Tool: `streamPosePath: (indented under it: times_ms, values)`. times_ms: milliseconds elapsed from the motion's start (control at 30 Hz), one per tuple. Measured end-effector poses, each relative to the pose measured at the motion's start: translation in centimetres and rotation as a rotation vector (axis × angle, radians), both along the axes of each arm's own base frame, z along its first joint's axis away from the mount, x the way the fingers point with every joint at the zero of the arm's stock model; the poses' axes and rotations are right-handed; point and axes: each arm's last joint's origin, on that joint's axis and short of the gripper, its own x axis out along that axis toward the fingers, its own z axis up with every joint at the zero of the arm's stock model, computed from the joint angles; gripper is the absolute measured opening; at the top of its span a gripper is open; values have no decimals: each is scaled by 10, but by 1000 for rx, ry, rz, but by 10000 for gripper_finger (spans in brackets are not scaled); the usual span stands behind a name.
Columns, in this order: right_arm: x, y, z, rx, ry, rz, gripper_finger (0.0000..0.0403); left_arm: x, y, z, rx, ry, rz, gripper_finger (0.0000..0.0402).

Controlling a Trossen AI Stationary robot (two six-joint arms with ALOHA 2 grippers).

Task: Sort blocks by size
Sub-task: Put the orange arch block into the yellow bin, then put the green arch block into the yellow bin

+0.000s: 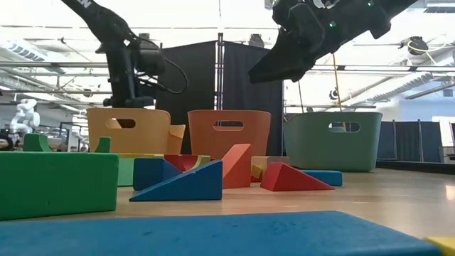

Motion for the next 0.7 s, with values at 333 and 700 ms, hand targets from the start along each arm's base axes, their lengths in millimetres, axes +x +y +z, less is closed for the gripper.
streamPosePath:
  times_ms: [333,700]
  values:
    - [0,0,0,-1,1,0,160,2,2,0,15,-23,-3,230]
    - [0,0,0,-1,2,0,160,-7,-19,37,113,-140,-75,234]
